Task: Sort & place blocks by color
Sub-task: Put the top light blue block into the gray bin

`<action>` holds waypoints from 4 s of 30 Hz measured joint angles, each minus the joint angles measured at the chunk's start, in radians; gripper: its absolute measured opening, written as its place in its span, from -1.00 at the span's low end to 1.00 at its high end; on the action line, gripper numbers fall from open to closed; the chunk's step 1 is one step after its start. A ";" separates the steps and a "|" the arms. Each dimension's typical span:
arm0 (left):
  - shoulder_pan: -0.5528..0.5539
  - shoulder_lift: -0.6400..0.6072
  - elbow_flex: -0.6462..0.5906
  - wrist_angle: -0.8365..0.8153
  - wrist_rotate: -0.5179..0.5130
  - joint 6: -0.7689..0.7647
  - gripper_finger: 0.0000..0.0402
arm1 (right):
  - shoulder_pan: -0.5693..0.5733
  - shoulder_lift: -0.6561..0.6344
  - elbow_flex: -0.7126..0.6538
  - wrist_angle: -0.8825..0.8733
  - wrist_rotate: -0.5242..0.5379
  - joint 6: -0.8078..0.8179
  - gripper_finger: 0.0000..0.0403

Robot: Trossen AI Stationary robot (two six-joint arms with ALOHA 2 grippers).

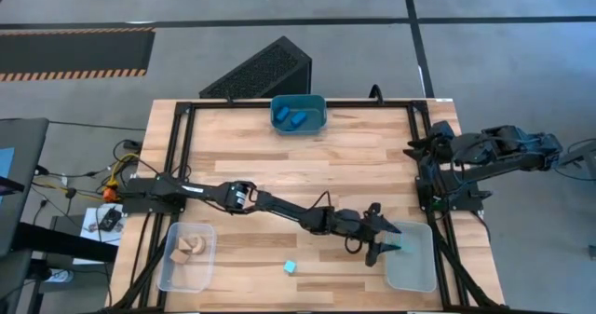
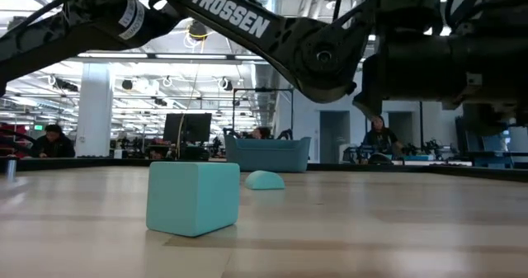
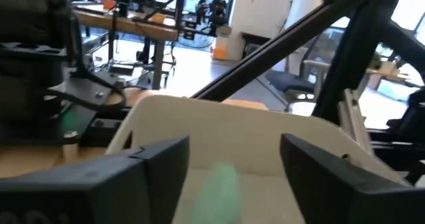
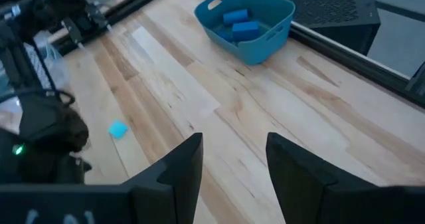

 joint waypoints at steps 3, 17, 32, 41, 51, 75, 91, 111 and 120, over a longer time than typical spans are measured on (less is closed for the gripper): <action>-0.001 -0.002 0.000 0.012 -0.022 -0.001 0.34 | 0.000 0.000 0.000 0.014 0.009 -0.006 -0.06; 0.014 -0.387 0.002 -0.801 -0.101 0.129 0.55 | 0.000 0.083 0.001 -0.013 -0.002 0.022 -0.13; 0.078 -0.509 -0.116 -1.400 -0.047 0.187 0.31 | 0.001 0.171 0.001 -0.001 -0.005 0.043 -0.26; 0.093 -0.865 -0.664 -1.111 -0.071 0.153 -0.02 | 0.002 0.245 0.000 0.074 0.062 0.041 -0.34; 0.111 -1.466 -1.580 -0.453 -0.099 -0.098 -0.22 | -0.014 0.454 0.000 0.371 0.078 -0.252 -0.39; -0.058 -1.707 -1.742 -0.904 -0.236 -0.252 -0.18 | -0.066 1.262 0.037 1.216 -0.553 -0.567 -0.13; -0.086 -1.706 -1.742 -0.803 -0.185 -0.152 0.14 | -0.081 1.547 0.258 1.012 -0.637 -0.660 0.30; 0.083 -1.705 -1.742 -0.453 -0.277 -0.481 0.09 | -0.108 1.368 0.260 0.933 -0.616 -0.566 -0.40; 0.177 -1.648 -1.740 -0.145 -0.208 -0.860 0.09 | -0.090 1.135 0.261 0.855 -0.367 -0.727 -0.27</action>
